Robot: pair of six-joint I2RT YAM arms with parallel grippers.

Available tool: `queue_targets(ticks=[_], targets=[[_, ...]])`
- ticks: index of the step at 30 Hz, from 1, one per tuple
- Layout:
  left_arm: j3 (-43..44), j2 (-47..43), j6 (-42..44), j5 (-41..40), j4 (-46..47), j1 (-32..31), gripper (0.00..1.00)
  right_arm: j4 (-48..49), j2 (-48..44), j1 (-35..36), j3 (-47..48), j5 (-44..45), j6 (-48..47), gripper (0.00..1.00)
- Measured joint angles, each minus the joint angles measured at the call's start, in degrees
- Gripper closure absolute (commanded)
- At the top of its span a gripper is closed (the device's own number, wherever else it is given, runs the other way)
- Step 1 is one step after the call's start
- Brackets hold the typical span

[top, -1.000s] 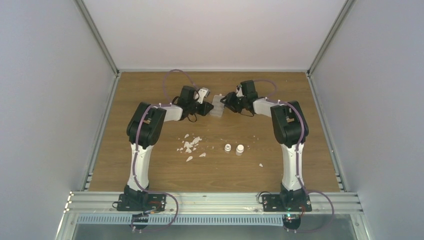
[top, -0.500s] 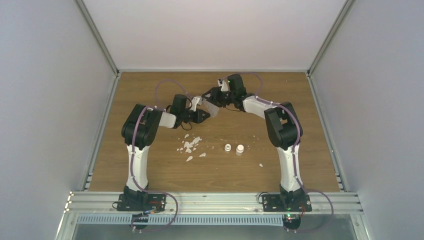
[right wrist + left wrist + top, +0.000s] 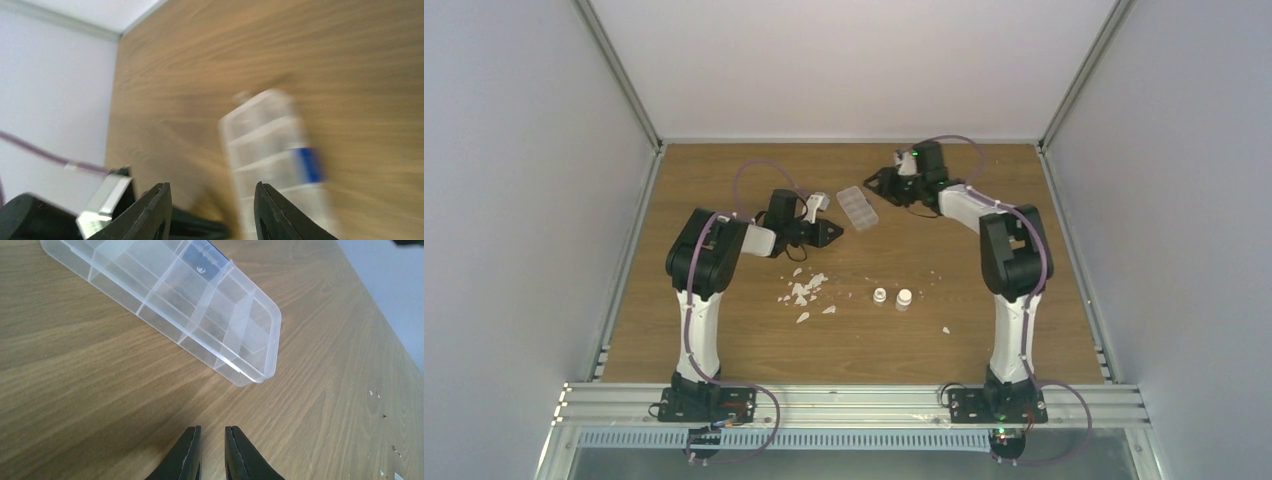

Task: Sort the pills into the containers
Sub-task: Open the pill container at the center of the board.

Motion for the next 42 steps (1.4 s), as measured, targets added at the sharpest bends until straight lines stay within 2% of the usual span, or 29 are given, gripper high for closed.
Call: queue_targets(ticks=[5,6,7,14,26,28,30,31,32,34,42], targets=[[-1.5,-2.0,0.5,-1.1,-0.9,0.0,0.24,-1.5,-2.9,-9.7,-3.5,5.1,-3.7,0.0],[-1.5,-2.3,0.3,-1.7,-1.2,0.0,0.05,-2.8,-2.3,-11.2,-3.0,6.3,-4.7,0.0],[-1.4,-2.6,0.3,-1.9,-1.4,0.0,0.02,-3.5,-1.6,-11.8,-2.5,6.8,-5.2,0.0],[3.6,-2.6,-1.1,-5.1,-4.2,0.0,0.01,-5.8,9.0,-9.8,4.2,3.3,-8.1,0.0],[9.7,2.3,-2.9,-7.9,-5.8,0.0,0.01,-3.4,11.3,-3.4,5.1,-4.9,-8.5,0.01],[9.7,3.0,-2.9,-8.3,-5.6,0.0,0.01,-3.0,11.3,-2.4,4.7,-5.8,-8.5,0.09],[9.6,3.0,-3.0,-8.9,-5.4,0.0,0.01,-2.5,11.3,-1.4,4.2,-6.6,-8.6,0.26],[9.3,3.0,-3.0,-9.2,-4.9,0.1,0.01,-1.9,11.3,-0.9,3.6,-6.8,-8.8,0.37],[8.5,2.6,-3.0,-9.9,-4.0,0.1,0.01,-1.4,11.0,-0.6,2.8,-6.9,-8.8,0.43],[6.6,1.8,-3.0,-10.3,-2.6,0.3,0.01,-0.5,10.2,-0.1,0.9,-7.0,-9.0,0.47],[-2.5,-2.9,-3.2,-10.9,2.4,0.7,0.01,0.0,7.6,2.5,-2.6,-6.9,-8.5,0.5]])
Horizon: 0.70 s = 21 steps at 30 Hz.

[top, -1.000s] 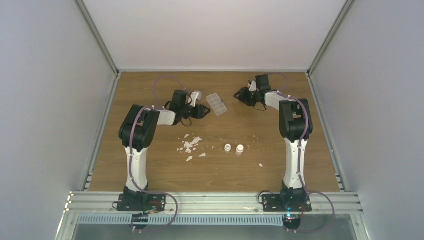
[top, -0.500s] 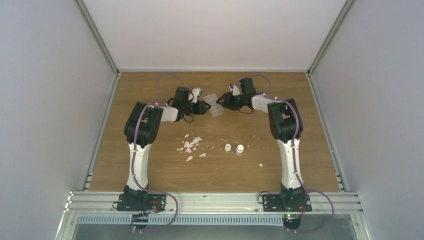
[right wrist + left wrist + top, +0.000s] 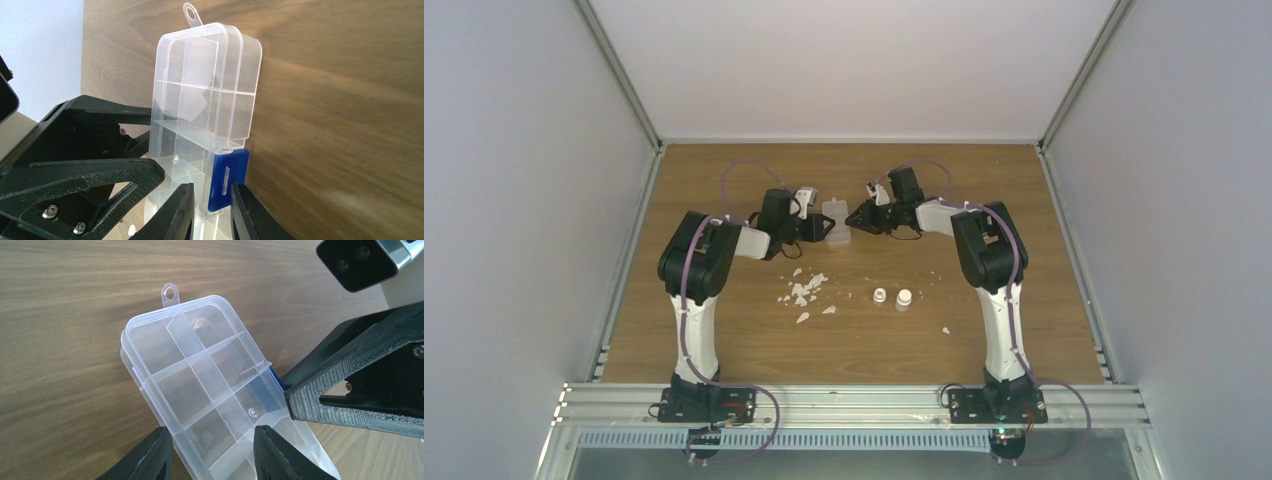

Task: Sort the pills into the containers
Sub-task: Open the pill container at the center of the board.

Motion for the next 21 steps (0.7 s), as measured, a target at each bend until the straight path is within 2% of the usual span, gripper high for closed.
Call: queue_targets(ticks=[3,7,11,16,21], targets=[[-2.7,-1.5,-0.1,-0.3,1.3,0.2,0.01,0.3,-0.8,0.9,-0.9,-0.3,0.7,0.53],[-5.7,-3.1,-1.2,-0.3,3.1,0.6,0.01,0.5,-2.4,1.9,-1.7,-0.4,1.9,0.74],[-8.6,-4.6,-2.8,0.0,5.2,1.1,0.01,0.4,-3.1,2.6,-1.7,0.1,2.5,0.85],[-13.1,-6.7,-3.8,1.6,7.6,-0.1,0.01,0.7,-4.4,5.2,-1.7,-1.3,2.6,0.87],[-16.4,-8.4,-5.6,2.5,9.3,-2.2,0.01,-0.2,-7.2,7.4,-1.8,-1.0,1.9,0.75]])
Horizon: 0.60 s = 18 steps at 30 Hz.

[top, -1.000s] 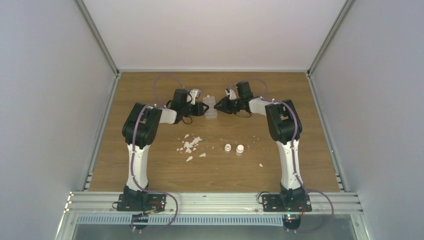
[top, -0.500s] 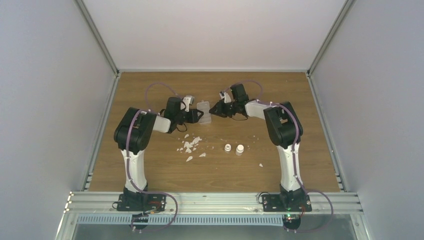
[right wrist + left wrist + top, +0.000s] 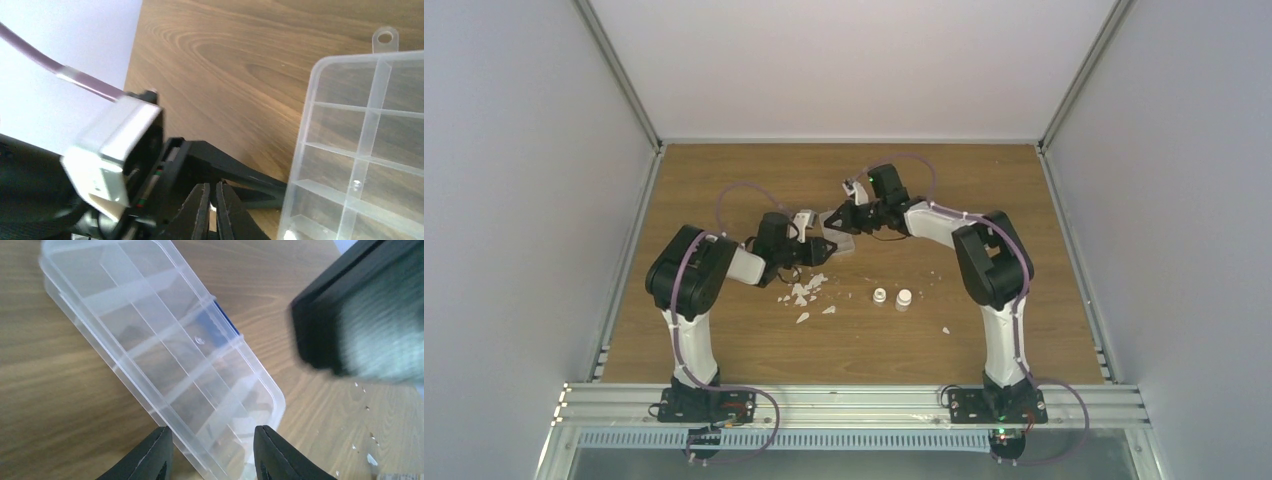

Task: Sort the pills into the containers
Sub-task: Open the pill container at the center of the board.

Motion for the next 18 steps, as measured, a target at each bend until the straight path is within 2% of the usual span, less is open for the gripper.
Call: queue_targets(ticks=[2,3,4,5,6,13,18], targets=[[-0.7,-0.5,-0.5,-0.1,0.2,-0.8,0.01,-0.7,-2.3,0.2,-0.7,1.0,-1.0,0.63],[-1.0,-0.7,-0.5,-0.3,0.2,-1.0,0.01,-0.9,-3.4,0.2,-1.1,1.7,-1.5,0.49],[-1.1,-1.0,-0.6,-0.6,0.0,-1.1,0.01,-1.2,-5.0,0.0,-1.8,2.5,-2.3,0.29],[-1.2,-1.4,-0.6,-1.1,-0.5,-1.2,0.01,-1.2,-6.4,-0.3,-3.2,3.0,-2.9,0.13],[-1.3,-1.8,-0.6,-1.8,-1.1,-1.2,0.01,-1.4,-7.9,-0.8,-3.6,3.4,-3.1,0.02],[1.3,-4.2,1.3,-9.7,-9.0,-0.7,0.01,1.2,-13.0,-6.8,-13.9,4.3,-4.3,0.0],[10.2,-4.2,4.9,-14.8,-17.8,0.4,0.01,-0.2,-13.0,-7.0,-18.4,5.1,-5.5,0.01]])
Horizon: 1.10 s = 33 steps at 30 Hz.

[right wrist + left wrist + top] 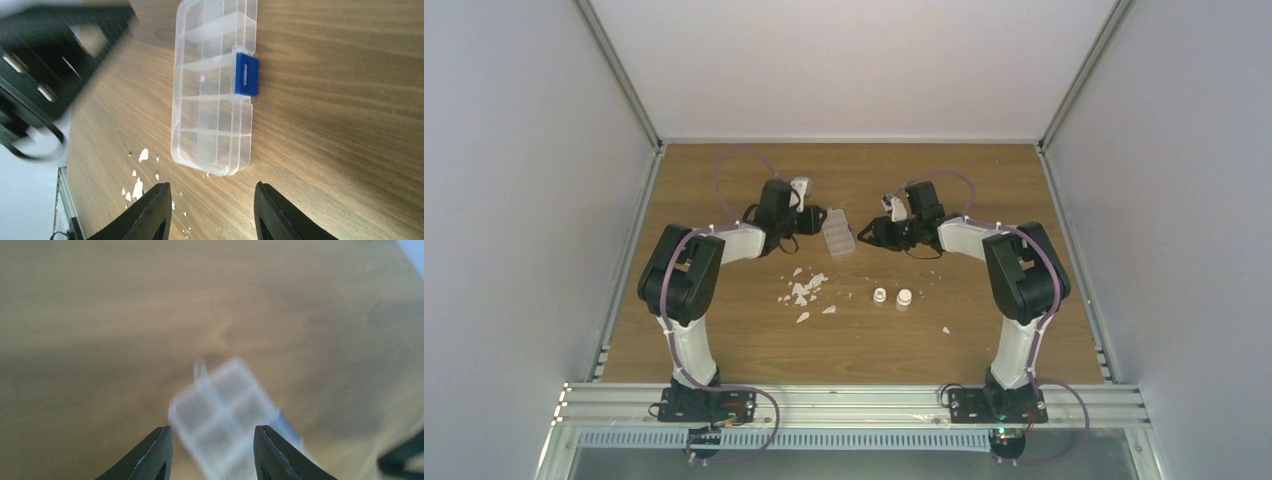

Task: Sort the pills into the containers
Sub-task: Open the pill container at the center of the board.

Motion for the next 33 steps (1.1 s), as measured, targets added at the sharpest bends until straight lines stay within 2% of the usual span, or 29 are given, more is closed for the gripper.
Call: queue_targets(ticks=[5,13,17,24,28,33], targets=[[15.5,3.7,4.5,-2.3,-6.0,0.3,0.01,0.0,0.0,0.2,-1.2,-0.5,-0.5,0.0],[34.0,17.4,10.7,-4.1,-17.3,-0.6,0.01,3.5,6.0,0.4,-1.4,-5.2,1.7,0.0],[39.2,22.9,13.3,-5.9,-24.3,-2.0,0.01,4.6,6.7,0.6,-1.4,-6.9,2.4,0.0],[42.3,24.0,15.0,-7.4,-30.4,-2.8,0.02,4.5,7.4,1.0,-0.7,-7.2,2.6,0.01],[40.9,23.6,15.2,-7.1,-30.2,-2.5,0.07,5.1,8.0,1.0,-0.3,-8.0,2.6,0.0],[34.5,20.5,14.9,0.6,-26.2,0.6,0.09,5.2,8.0,1.0,-0.3,-8.1,2.5,0.01]])
